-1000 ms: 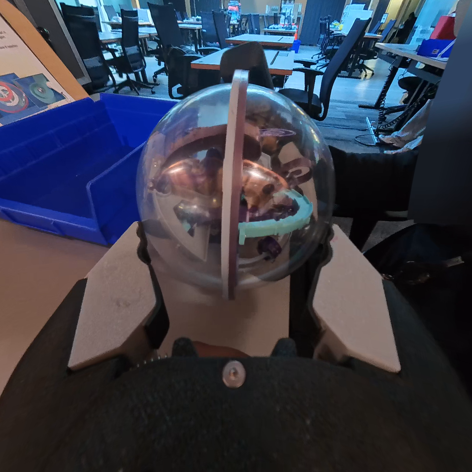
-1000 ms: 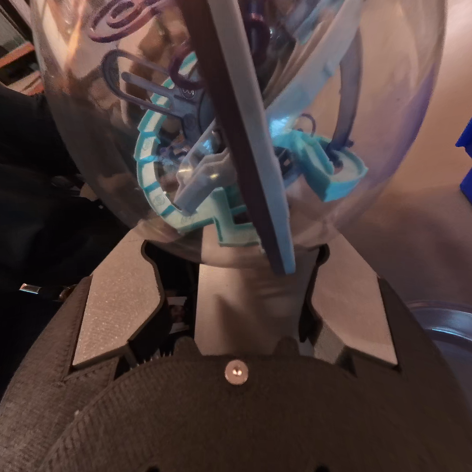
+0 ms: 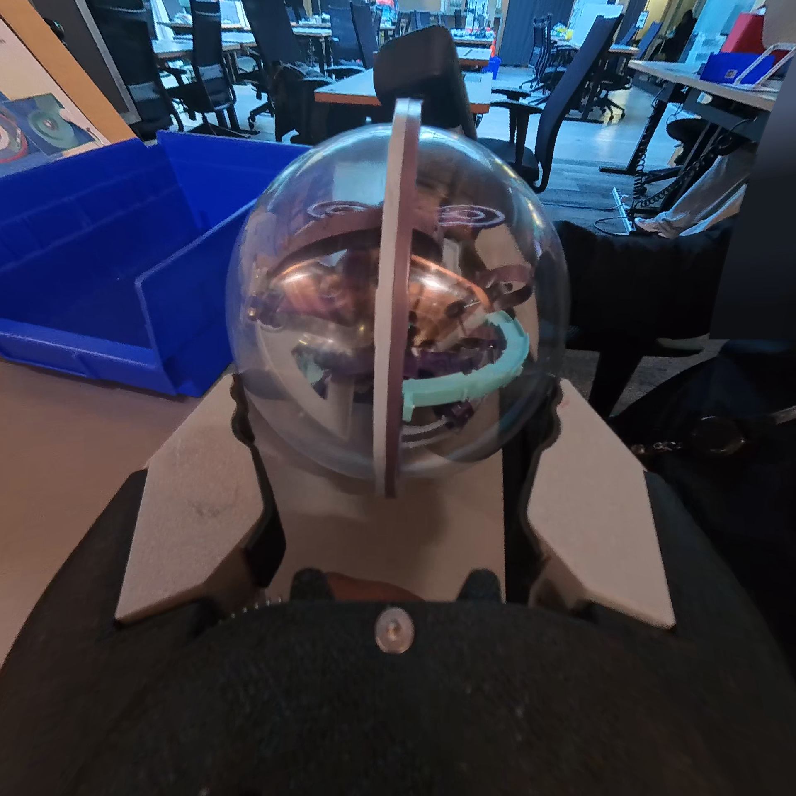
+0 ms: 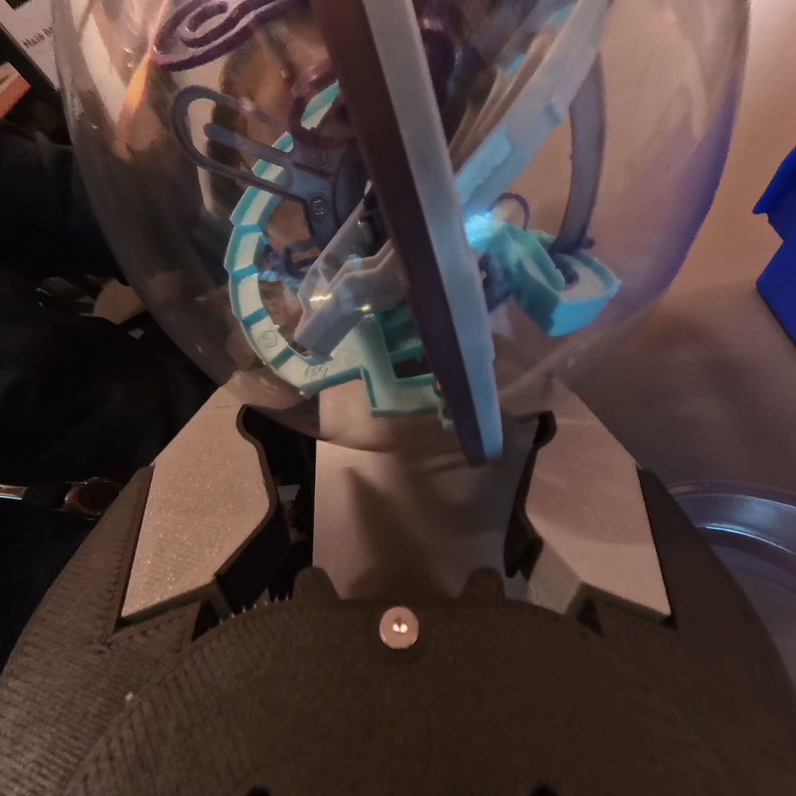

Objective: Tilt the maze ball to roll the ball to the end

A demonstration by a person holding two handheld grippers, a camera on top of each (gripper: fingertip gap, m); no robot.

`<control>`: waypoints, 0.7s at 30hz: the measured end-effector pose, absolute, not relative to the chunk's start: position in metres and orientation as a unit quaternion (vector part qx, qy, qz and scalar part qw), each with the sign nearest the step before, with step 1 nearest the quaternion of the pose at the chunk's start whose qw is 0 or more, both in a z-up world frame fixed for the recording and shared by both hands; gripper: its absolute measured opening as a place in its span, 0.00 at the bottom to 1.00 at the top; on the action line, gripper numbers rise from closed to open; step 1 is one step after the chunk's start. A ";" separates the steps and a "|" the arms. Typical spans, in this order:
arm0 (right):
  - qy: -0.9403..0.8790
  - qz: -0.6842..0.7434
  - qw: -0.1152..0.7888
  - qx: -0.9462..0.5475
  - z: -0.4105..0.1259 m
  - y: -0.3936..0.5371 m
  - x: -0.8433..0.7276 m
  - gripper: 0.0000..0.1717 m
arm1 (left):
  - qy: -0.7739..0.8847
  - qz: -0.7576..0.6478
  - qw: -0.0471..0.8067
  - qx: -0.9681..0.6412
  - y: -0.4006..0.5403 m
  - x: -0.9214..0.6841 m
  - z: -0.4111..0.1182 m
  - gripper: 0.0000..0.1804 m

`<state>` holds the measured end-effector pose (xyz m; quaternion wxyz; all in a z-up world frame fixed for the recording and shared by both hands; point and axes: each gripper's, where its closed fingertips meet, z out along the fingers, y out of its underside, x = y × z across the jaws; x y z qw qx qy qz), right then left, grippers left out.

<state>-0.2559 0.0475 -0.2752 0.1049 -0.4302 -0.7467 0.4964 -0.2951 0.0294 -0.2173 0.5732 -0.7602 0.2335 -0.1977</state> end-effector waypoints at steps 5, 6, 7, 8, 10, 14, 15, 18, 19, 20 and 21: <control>-0.766 0.464 0.098 -0.433 -0.287 0.046 -0.253 0.75 | 0.243 -0.193 0.574 -0.757 0.029 -0.293 -0.220 0.73; -0.767 0.462 0.099 -0.434 -0.287 0.046 -0.253 0.75 | 0.244 -0.193 0.574 -0.758 0.029 -0.293 -0.220 0.74; -0.767 0.462 0.099 -0.434 -0.287 0.046 -0.254 0.75 | 0.244 -0.193 0.572 -0.759 0.029 -0.293 -0.220 0.74; -0.766 0.463 0.100 -0.434 -0.287 0.046 -0.254 0.75 | 0.244 -0.192 0.572 -0.760 0.029 -0.293 -0.221 0.74; -0.765 0.465 0.104 -0.433 -0.286 0.047 -0.254 0.75 | 0.243 -0.191 0.570 -0.761 0.029 -0.294 -0.222 0.74; -0.764 0.466 0.113 -0.432 -0.284 0.050 -0.254 0.74 | 0.242 -0.192 0.570 -0.761 0.030 -0.294 -0.223 0.74; -0.764 0.466 0.117 -0.431 -0.283 0.051 -0.255 0.74 | 0.242 -0.192 0.570 -0.762 0.030 -0.294 -0.224 0.74; -0.766 0.463 0.122 -0.430 -0.284 0.052 -0.255 0.74 | 0.244 -0.189 0.569 -0.762 0.030 -0.294 -0.224 0.73; -0.767 0.461 0.124 -0.429 -0.284 0.052 -0.255 0.74 | 0.245 -0.188 0.570 -0.762 0.030 -0.294 -0.224 0.73; -0.768 0.458 0.126 -0.429 -0.284 0.052 -0.255 0.74 | 0.245 -0.188 0.571 -0.761 0.030 -0.293 -0.223 0.73; -0.770 0.455 0.131 -0.427 -0.285 0.053 -0.255 0.75 | 0.244 -0.190 0.572 -0.760 0.030 -0.293 -0.223 0.73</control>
